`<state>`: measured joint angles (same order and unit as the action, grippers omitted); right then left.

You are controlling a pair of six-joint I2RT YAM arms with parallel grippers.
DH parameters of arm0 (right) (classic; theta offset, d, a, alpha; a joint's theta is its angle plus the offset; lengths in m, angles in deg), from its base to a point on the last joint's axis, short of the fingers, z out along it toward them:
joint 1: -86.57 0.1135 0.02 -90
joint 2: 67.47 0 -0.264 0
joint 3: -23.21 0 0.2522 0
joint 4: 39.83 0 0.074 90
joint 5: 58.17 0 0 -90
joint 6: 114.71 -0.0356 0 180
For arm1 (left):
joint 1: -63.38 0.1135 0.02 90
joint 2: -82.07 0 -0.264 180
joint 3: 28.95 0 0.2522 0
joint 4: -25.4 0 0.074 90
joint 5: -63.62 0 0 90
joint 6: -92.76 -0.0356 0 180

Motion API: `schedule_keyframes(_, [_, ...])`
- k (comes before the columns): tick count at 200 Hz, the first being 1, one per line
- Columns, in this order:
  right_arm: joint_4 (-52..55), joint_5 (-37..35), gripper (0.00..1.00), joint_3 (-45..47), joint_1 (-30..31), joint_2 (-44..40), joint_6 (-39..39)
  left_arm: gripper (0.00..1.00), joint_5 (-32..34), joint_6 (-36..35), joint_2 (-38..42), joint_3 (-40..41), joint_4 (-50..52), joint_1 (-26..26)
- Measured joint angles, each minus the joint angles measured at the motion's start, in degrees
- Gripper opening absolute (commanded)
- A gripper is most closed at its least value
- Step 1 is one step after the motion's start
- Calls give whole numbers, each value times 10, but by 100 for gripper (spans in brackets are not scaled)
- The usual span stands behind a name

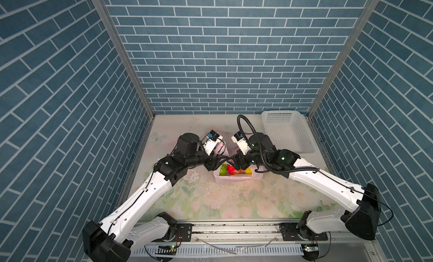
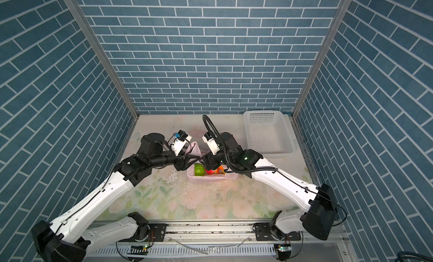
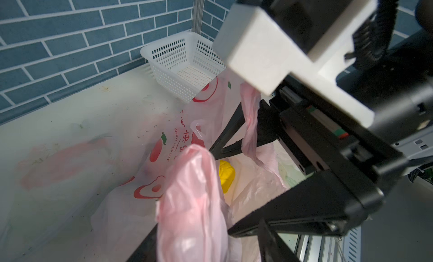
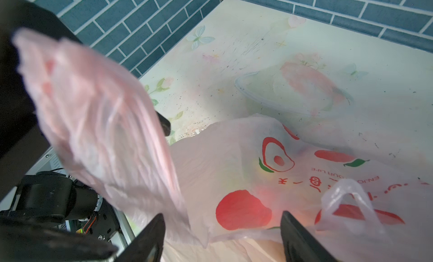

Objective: Untie the knot of the plastic bag and take out the fruit
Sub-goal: Open the plastic bag at the center of the table.

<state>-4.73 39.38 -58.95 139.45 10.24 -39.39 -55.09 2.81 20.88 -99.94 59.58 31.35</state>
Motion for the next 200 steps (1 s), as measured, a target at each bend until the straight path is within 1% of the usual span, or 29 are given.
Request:
schedule_keyframes(42, [3,-1,77,8,0,-6,0,58,-27,2,-20,0,-15,3])
schedule_keyframes(57, [8,-1,77,9,0,-7,1,53,-40,3,-38,-2,-19,5])
schedule_keyframes(70, [9,-1,77,10,0,-7,2,43,-48,2,-51,-4,-19,6])
schedule_keyframes(96, [9,-1,77,10,0,-7,2,18,-51,-6,-64,-6,-5,6])
schedule_keyframes(109, [9,-2,77,10,0,-7,2,10,-40,-11,-61,-6,0,6])
schedule_keyframes(116, [9,-2,77,10,0,-7,1,2,-30,-11,-57,-6,1,6])
schedule_keyframes(119, [9,-2,77,10,0,-7,2,0,-24,-9,-55,-6,1,6])
schedule_keyframes(138, [9,-5,77,13,1,-11,1,0,28,-3,-23,0,-14,6])
schedule_keyframes(162, [24,-11,77,18,3,-27,1,0,95,18,47,33,-65,6])
schedule_keyframes(181, [45,-16,77,17,12,-42,0,0,127,40,83,60,-111,5])
schedule_keyframes(200, [74,-24,77,9,28,-45,-2,0,147,57,98,85,-147,1])
